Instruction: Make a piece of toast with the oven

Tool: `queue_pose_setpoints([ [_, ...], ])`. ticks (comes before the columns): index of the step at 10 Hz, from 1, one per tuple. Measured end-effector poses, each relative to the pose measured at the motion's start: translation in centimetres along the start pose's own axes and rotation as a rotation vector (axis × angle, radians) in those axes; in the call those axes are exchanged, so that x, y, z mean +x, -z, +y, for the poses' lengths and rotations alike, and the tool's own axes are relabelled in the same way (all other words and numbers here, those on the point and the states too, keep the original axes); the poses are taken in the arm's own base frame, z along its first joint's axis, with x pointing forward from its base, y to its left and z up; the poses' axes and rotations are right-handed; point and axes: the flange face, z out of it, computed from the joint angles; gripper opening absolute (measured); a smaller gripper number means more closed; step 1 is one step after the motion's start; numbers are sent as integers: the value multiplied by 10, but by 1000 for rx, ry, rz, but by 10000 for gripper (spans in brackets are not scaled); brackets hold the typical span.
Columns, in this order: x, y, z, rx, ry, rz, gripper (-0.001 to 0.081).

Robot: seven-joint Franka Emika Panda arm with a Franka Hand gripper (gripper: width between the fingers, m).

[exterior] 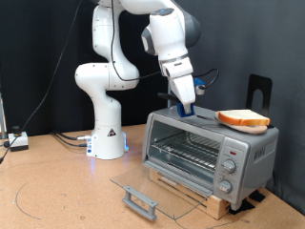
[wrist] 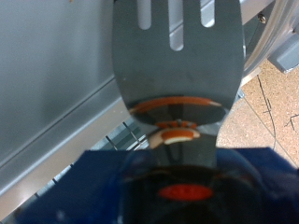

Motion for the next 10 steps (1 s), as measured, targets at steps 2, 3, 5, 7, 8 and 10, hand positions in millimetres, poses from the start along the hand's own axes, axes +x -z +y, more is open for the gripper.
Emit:
queue_pose_setpoints([
  [2, 0, 1, 0, -1, 1, 2, 410],
  [3, 0, 2, 0, -2, 1, 4, 410],
  [5, 0, 4, 0, -1, 1, 4, 410],
  [7, -1, 9, -1, 7, 4, 4, 410],
  [8, -2, 11, -1, 8, 3, 6, 410],
  [10, -2, 15, -2, 6, 4, 13, 410],
])
